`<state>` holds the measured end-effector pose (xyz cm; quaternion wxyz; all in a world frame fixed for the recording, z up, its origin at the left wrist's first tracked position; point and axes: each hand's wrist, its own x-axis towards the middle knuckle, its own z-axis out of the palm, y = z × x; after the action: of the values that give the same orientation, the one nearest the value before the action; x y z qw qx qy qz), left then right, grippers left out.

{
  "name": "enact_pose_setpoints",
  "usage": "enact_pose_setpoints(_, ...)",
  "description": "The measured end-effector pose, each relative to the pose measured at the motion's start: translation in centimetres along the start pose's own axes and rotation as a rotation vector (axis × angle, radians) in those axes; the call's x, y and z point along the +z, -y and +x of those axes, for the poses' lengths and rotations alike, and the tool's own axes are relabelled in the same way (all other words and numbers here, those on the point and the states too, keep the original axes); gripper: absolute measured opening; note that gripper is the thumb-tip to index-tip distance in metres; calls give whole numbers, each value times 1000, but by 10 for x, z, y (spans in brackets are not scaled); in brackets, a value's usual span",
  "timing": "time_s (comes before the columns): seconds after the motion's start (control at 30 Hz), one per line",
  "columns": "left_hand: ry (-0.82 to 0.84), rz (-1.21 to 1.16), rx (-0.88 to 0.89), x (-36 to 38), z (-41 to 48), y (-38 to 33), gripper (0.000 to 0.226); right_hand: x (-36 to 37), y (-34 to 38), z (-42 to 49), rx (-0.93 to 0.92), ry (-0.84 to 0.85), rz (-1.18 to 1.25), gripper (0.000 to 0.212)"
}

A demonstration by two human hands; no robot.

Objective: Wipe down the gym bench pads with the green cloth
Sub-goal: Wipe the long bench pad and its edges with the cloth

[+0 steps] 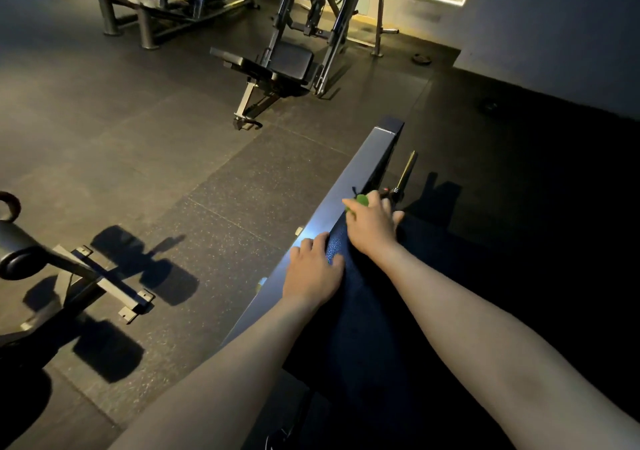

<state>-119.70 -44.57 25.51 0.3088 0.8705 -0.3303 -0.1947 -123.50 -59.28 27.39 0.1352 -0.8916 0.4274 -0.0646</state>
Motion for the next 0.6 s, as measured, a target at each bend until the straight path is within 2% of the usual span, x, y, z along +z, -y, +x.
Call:
enact_pose_setpoints(0.13, 13, -12, 23, 1, 17, -9, 42, -6, 8, -20, -182, 154, 13, 55)
enact_pose_setpoints(0.23, 46, -8, 39, 3, 35, -22, 44, -9, -9, -14, -228, 88, 13, 44)
enact_pose_setpoints(0.33, 43, -9, 43, 9, 51, -35, 40, -6, -24, 1, -206, 23, 22, 35)
enact_pose_setpoints(0.6, 93, -19, 74, 17, 76, -48, 44, -1, -39, 46, -34, -57, 102, 30)
